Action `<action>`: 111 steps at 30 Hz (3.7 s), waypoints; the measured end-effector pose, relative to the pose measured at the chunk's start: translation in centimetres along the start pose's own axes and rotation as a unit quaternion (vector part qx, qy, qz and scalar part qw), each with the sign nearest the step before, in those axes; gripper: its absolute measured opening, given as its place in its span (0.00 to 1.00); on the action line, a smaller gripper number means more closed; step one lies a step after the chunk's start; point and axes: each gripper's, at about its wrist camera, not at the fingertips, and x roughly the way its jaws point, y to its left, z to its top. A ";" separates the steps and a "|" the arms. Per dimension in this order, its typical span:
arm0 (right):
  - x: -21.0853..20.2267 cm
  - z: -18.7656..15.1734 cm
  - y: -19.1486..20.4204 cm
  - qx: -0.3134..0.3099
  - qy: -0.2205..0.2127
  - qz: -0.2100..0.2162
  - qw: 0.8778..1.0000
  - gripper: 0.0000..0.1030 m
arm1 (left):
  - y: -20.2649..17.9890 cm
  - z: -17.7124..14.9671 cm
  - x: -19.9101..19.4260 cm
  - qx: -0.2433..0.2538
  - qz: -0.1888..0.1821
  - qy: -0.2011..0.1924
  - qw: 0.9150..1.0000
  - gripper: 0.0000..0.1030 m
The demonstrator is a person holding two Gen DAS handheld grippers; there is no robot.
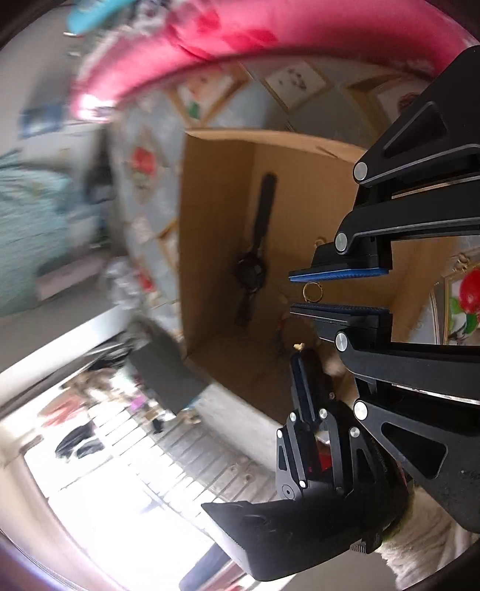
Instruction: Organize jewelry
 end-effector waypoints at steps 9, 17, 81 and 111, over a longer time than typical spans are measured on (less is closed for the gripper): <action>8.4 3.4 -1.0 0.001 0.114 -0.035 0.993 0.12 | 4.9 2.4 7.6 -0.111 -0.063 0.155 0.980 0.06; 8.0 4.0 -1.7 0.001 0.091 -0.039 0.995 0.20 | 5.7 2.2 8.2 -0.143 -0.067 0.166 0.973 0.24; 1.4 -23.2 2.5 0.050 -0.047 -0.275 0.959 0.92 | -1.0 -18.8 1.8 -0.060 0.147 -0.032 0.987 0.95; 1.9 -22.2 1.6 0.065 -0.011 -0.272 0.960 0.92 | -0.6 -18.3 1.7 -0.063 0.145 -0.018 0.987 0.96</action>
